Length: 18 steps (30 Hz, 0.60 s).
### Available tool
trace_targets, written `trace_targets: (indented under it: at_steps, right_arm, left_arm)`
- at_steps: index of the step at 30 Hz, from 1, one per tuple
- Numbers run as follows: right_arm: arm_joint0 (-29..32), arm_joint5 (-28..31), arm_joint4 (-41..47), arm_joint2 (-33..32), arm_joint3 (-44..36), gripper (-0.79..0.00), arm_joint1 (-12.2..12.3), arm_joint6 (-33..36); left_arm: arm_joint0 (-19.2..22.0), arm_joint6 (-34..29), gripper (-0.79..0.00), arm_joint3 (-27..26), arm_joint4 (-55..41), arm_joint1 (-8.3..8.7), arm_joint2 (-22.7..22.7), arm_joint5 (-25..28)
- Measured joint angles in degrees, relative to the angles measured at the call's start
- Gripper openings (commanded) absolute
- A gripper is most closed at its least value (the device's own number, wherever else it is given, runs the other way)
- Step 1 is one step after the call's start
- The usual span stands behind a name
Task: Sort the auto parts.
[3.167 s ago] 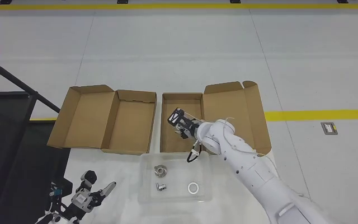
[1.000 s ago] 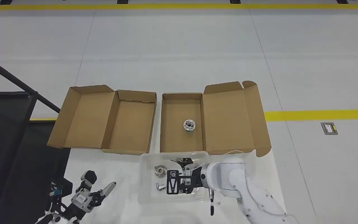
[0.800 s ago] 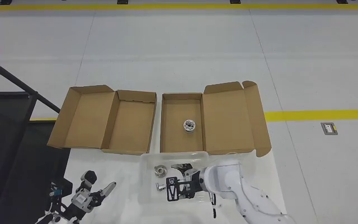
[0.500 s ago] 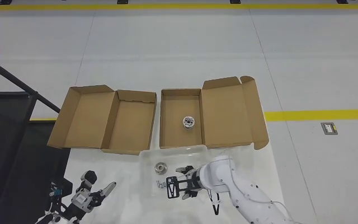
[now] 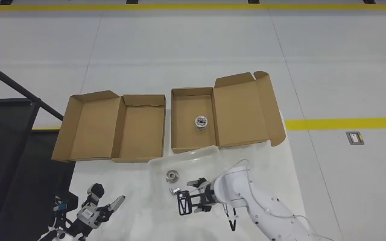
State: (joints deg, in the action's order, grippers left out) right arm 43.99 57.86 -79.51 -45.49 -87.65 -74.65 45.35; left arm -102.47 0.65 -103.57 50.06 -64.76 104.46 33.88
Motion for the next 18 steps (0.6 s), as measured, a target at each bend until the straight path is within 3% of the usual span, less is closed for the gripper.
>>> trace_targets:
  at_steps: [8,13,18]
  right_arm:
    - [3.06,-4.75,-6.93,-4.95,-5.19,-0.215,1.74,-4.70]
    - [0.74,-5.65,-4.72,-4.95,-0.32,-0.394,1.36,1.05]
    - [-2.88,-5.92,-0.43,-3.89,5.32,-0.394,0.56,3.70]
  left_arm:
    - [0.00,0.00,0.000,0.00,0.00,0.00,0.00,0.00]
    - [0.00,0.00,0.000,0.00,0.00,0.00,0.00,0.00]
    - [0.00,0.00,0.000,0.00,0.00,0.00,0.00,0.00]
